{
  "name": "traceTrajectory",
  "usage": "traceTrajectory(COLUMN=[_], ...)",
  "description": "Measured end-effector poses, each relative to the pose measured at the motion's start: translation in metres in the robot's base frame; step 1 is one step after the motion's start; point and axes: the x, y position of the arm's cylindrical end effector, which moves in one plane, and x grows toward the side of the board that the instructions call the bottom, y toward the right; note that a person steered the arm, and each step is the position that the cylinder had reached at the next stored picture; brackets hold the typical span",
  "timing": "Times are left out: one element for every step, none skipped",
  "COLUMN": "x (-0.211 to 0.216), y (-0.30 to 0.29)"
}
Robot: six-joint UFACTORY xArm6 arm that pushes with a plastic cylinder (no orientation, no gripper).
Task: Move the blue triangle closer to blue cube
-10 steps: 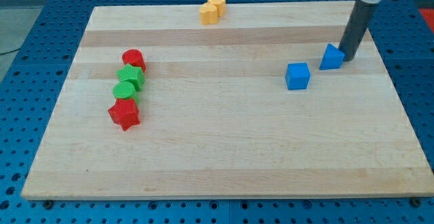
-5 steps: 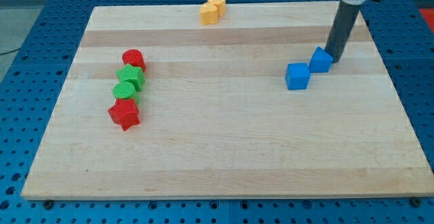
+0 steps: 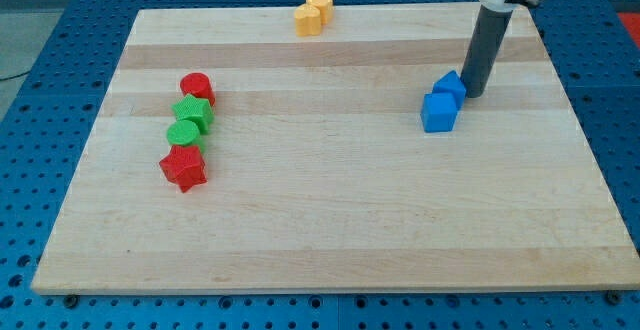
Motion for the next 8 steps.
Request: traceTrajectory(x=[0.000, -0.001, -0.001, -0.001, -0.021, -0.042, -0.064, -0.078], y=[-0.010, -0.024, -0.028, -0.026, 0.005, -0.028, -0.128, -0.244])
